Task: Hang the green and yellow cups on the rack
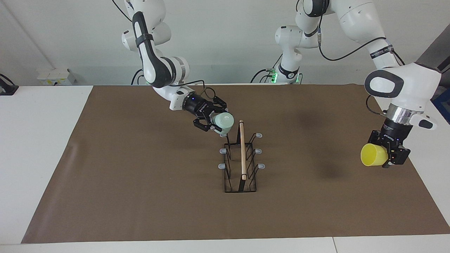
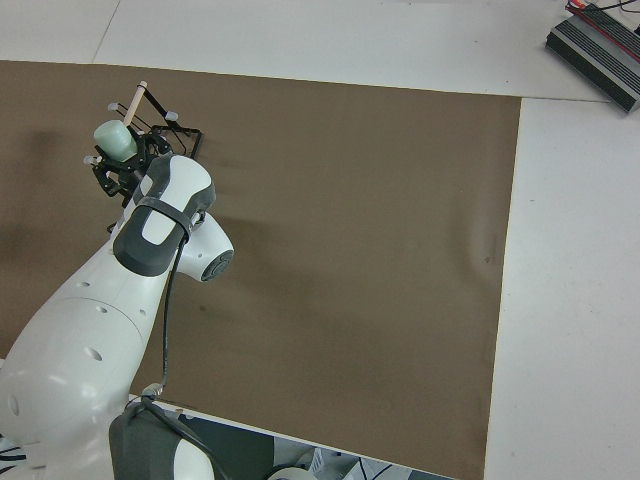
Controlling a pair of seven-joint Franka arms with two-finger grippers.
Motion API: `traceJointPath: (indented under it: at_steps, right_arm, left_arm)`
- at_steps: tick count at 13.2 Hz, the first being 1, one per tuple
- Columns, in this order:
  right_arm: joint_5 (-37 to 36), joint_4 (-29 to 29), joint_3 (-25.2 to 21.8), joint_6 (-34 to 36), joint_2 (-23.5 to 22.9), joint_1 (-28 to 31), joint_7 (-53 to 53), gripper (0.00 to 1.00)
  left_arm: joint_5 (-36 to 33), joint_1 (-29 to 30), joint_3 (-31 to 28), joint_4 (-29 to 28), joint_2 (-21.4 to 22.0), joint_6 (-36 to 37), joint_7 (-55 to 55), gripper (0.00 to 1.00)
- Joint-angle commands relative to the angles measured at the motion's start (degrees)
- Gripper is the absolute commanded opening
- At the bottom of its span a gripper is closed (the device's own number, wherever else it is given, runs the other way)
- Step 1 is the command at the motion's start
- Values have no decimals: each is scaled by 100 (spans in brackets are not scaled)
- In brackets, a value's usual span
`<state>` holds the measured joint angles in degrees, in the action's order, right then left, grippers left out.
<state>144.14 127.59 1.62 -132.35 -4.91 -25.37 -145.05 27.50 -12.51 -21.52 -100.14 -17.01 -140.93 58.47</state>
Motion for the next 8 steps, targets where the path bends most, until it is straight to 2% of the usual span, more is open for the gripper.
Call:
traceJointPath:
  at_steps: [1, 2, 5, 8]
  right_arm:
    - [272, -76, -4, 357, -351, -21, -243, 0]
    - [272, -77, -4, 481, -431, -12, -357, 0]
    - [263, -85, -13, 509, -466, 14, -436, 0]
    - [272, -68, -13, 806, -676, 67, -928, 0]
  left_arm:
    - [-1101, -50, 348, -14, 198, -48, 156, 0]
    - [-1524, -50, 515, -40, 267, -48, 235, 0]
    - [-2089, -76, 841, -84, 409, -31, 472, 0]
    - [-3325, -190, 1131, -93, 470, -31, 1049, 0]
